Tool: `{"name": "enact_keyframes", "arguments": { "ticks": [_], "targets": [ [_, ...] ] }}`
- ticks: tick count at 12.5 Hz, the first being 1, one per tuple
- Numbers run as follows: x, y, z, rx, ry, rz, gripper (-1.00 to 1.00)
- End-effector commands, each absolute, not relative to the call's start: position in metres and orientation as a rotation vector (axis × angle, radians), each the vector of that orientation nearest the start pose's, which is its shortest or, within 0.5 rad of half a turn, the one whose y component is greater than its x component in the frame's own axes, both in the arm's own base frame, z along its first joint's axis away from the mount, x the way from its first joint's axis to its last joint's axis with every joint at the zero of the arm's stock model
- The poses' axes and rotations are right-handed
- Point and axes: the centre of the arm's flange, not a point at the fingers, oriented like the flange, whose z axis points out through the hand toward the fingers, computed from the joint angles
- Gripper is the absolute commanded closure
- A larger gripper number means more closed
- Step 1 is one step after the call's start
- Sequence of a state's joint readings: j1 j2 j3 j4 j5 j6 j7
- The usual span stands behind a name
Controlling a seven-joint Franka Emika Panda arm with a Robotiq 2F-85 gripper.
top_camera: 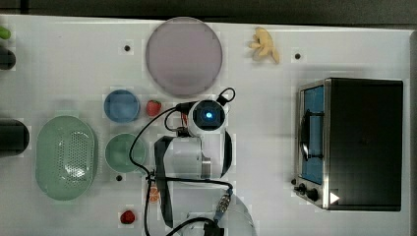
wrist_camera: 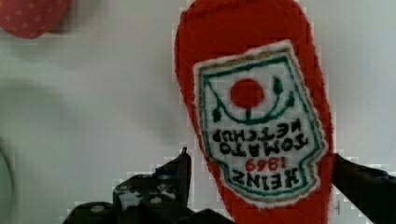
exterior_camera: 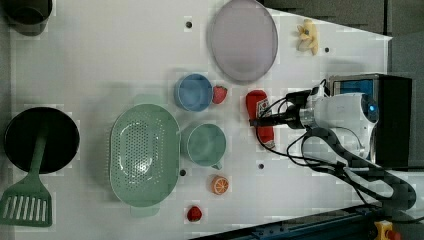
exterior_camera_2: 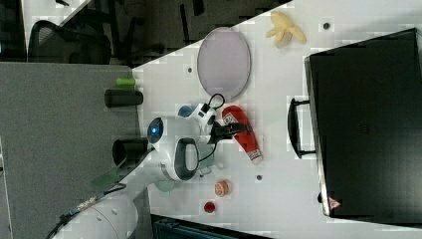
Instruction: Pick Ketchup from the table and place it in strainer.
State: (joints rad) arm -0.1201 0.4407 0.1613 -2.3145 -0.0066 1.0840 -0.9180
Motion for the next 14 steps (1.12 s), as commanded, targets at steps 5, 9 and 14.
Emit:
{"name": "enact_keyframes", "arguments": {
  "ticks": [5,9,14],
  "targets": [
    [0.511,0.025,0.150,-3.060,-0.309,0.059,-0.92],
    [0.520,0.030,0.165,-3.062,-0.326,0.011,-0.23],
    [0.529,0.036,0.245,-3.095,-0.254,0.002,-0.23]
  ]
}}
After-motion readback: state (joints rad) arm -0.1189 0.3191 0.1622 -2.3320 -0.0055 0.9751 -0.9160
